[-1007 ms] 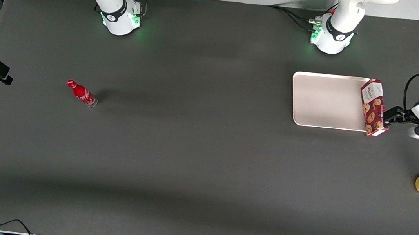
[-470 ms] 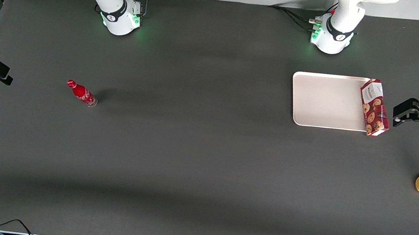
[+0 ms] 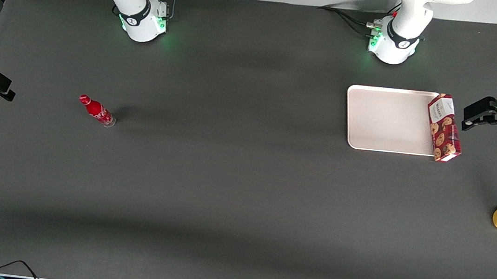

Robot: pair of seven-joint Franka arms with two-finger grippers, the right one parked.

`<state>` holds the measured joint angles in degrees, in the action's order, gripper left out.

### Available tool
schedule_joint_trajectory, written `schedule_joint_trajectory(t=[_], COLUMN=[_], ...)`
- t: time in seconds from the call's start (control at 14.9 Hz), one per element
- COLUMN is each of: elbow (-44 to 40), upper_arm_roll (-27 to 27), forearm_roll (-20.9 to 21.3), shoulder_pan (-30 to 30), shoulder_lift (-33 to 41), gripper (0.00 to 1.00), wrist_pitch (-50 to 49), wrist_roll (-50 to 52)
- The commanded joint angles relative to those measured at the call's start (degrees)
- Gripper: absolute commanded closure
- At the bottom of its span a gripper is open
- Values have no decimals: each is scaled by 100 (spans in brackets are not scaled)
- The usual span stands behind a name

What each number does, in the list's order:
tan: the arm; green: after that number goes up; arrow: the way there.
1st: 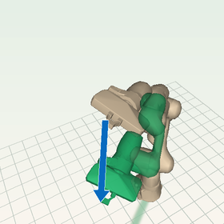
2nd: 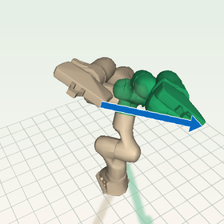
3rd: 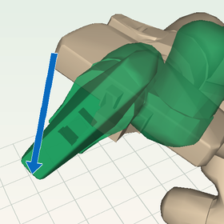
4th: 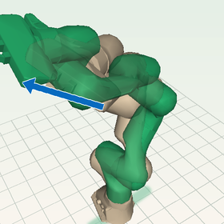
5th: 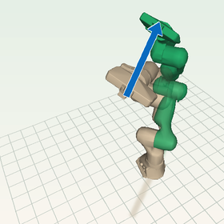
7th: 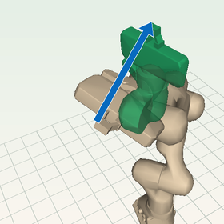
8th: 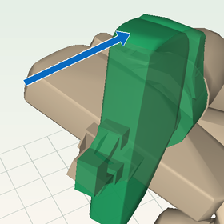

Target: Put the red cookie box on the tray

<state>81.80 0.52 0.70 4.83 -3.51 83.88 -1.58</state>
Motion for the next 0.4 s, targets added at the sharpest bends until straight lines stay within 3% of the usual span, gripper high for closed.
schedule_joint_trajectory(t=[0.0,0.34], elbow=[-77,-50], upper_arm_roll=[-43,-26], forearm_roll=[-123,-105], shoulder_pan=[-105,-113], shoulder_lift=[131,290], gripper=[0,0], wrist_pitch=[-161,-152], wrist_roll=[106,97])
